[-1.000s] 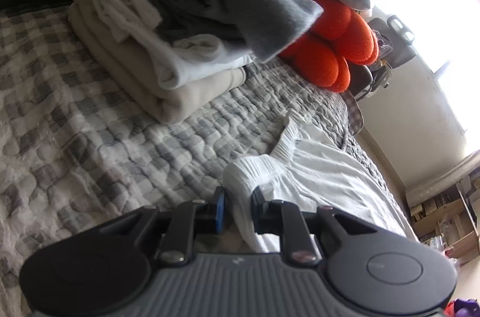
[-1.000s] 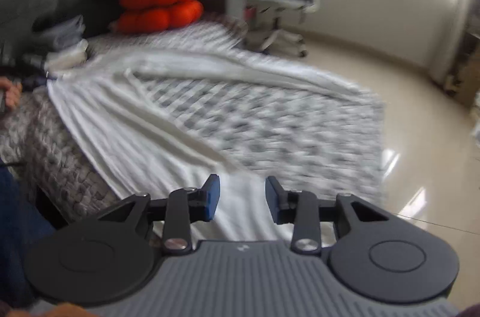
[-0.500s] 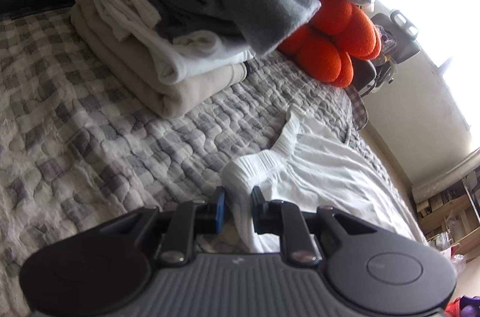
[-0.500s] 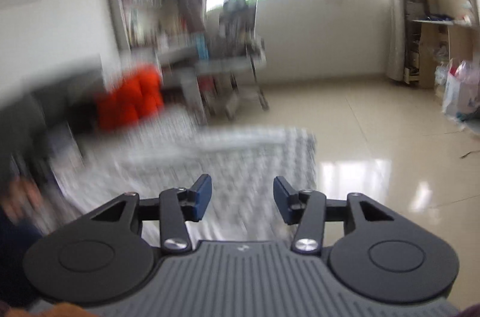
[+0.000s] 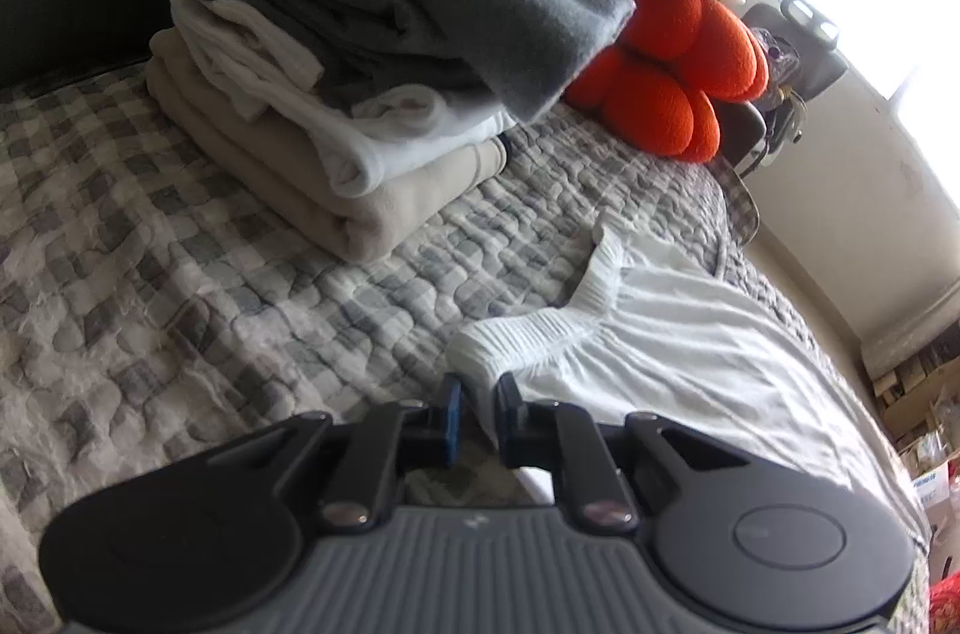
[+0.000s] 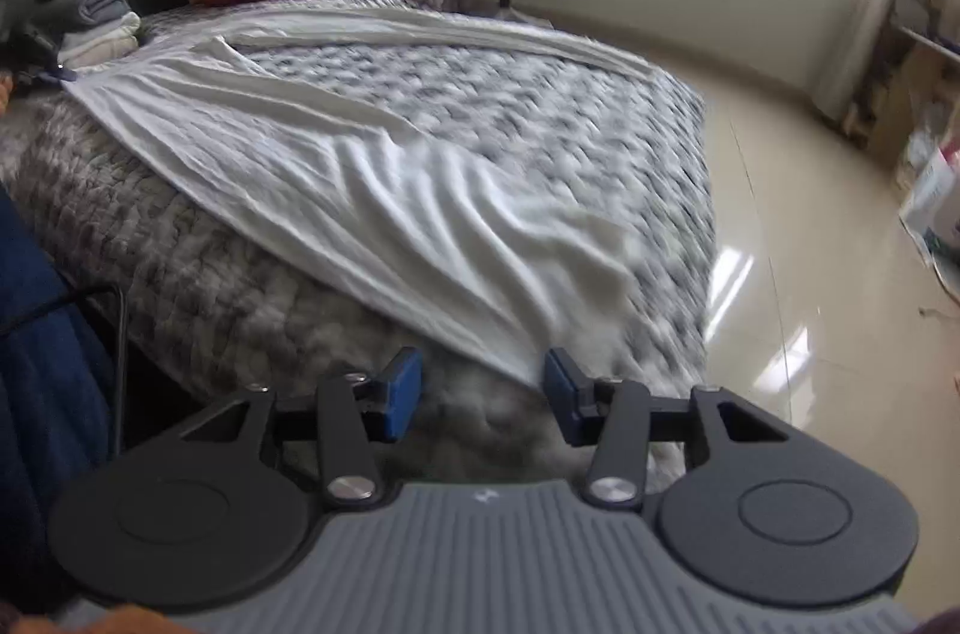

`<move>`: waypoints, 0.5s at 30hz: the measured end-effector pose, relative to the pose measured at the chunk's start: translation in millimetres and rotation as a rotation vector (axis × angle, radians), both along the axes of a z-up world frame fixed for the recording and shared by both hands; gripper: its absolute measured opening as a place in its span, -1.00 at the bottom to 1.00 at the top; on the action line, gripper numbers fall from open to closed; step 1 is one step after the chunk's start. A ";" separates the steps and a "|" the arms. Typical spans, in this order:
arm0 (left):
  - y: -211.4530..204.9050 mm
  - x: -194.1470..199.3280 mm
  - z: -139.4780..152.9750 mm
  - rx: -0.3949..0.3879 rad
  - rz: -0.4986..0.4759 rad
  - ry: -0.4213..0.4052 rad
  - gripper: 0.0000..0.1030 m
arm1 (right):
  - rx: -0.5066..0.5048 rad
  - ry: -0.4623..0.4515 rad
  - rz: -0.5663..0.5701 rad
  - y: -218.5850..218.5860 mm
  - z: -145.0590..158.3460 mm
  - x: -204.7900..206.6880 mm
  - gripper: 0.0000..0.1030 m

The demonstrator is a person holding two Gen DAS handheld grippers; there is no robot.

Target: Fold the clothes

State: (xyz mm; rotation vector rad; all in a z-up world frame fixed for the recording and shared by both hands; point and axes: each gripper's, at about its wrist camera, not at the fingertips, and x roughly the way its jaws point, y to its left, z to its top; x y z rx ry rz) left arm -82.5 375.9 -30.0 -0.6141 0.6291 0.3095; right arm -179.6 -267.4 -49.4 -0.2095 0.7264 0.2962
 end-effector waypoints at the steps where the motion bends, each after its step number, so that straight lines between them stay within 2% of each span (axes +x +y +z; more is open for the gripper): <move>1: -0.2 -0.5 -0.1 0.003 -0.004 -0.002 -0.79 | -0.011 0.006 -0.002 -3.2 -0.4 -4.7 -0.08; 6: -1.9 0.6 -1.3 0.015 -0.018 -0.006 -0.78 | -0.047 -0.071 -0.040 -4.0 6.4 -15.0 -0.08; 9: -4.9 1.9 -2.8 0.029 -0.016 0.005 -0.78 | -0.116 -0.093 -0.005 7.7 2.0 -8.4 -0.10; 12: -6.1 0.9 -2.5 0.046 -0.012 0.005 -0.78 | -0.161 -0.100 0.028 12.7 -3.7 -1.1 -0.27; 15: -4.3 0.8 -2.1 0.046 -0.009 0.004 -0.78 | -0.157 -0.104 0.062 12.8 -4.5 1.3 -0.57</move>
